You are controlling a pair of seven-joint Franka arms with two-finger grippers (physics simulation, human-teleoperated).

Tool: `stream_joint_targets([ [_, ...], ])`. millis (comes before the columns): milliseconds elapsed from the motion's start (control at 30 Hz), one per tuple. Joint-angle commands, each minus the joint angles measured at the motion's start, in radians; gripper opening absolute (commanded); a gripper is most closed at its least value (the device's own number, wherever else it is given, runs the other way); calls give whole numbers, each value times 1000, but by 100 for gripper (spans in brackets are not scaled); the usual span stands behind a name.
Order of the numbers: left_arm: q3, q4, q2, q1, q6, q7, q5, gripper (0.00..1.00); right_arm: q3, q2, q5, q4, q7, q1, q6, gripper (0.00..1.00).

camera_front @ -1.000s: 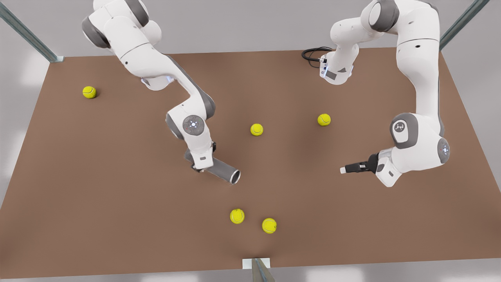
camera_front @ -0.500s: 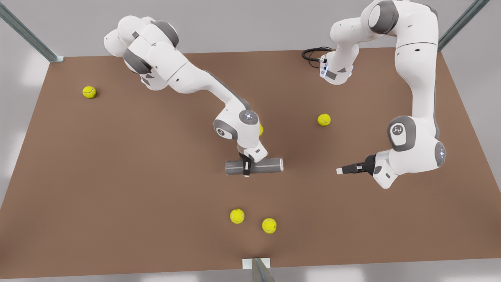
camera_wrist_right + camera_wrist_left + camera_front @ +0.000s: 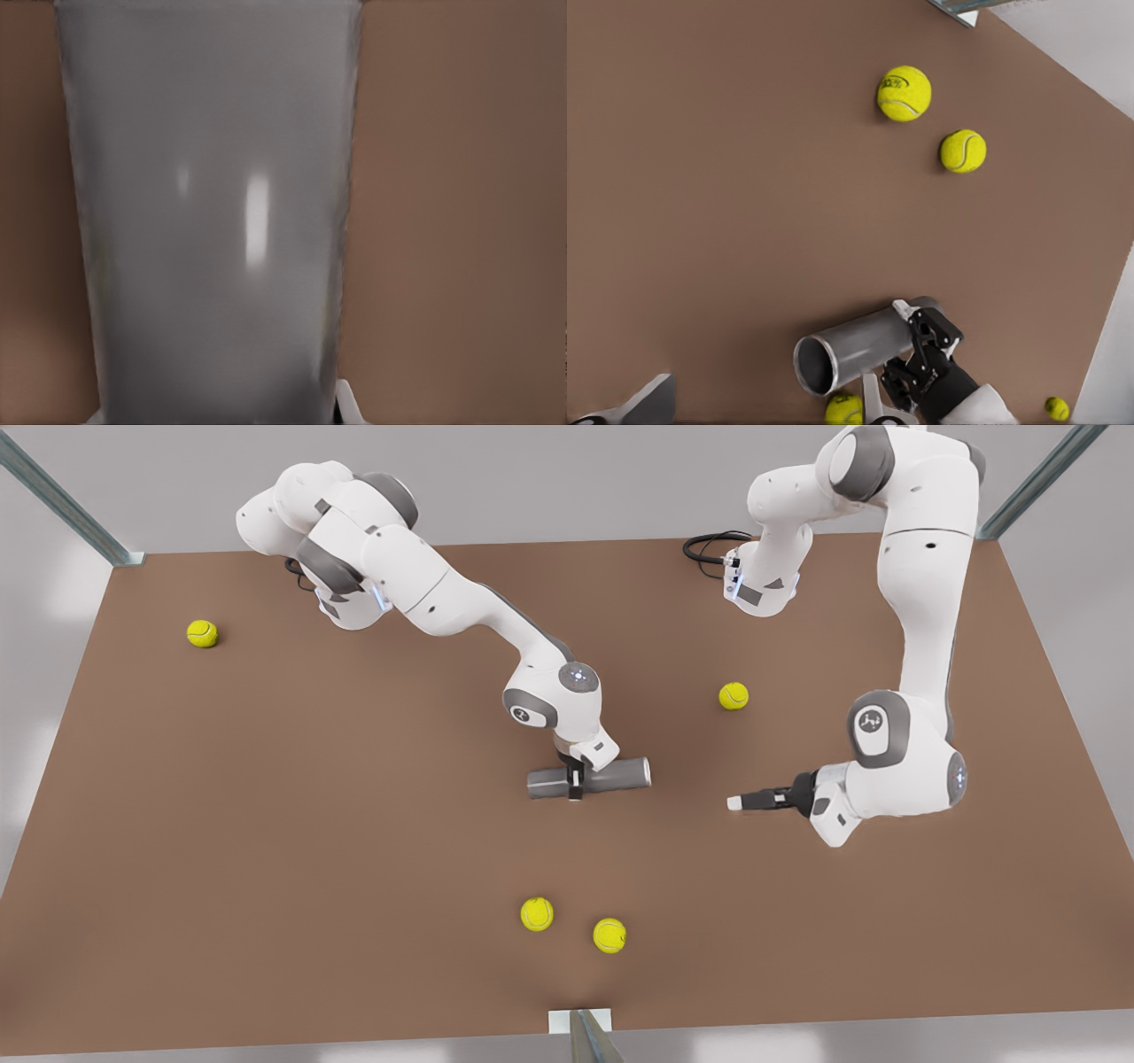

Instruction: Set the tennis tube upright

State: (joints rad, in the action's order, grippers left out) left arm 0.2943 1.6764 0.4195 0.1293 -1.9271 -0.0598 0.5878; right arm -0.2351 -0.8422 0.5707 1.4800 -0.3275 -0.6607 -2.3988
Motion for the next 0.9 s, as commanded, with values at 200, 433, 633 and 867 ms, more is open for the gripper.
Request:
stream_joint_targets([
  [200,112,266,-119,108,-76,130,280,100,-12,113,-9,49,33,16,14,100],
  [433,169,252,24,104,-250,252,394,100,-305,658,-331,148,27,662,405,100],
  [633,175,250,90,30,-283,345,458,100,-244,631,-339,43,424,986,635,100],
  [867,175,220,205,33,-319,520,486,100,309,750,-514,46,243,602,728,100],
])
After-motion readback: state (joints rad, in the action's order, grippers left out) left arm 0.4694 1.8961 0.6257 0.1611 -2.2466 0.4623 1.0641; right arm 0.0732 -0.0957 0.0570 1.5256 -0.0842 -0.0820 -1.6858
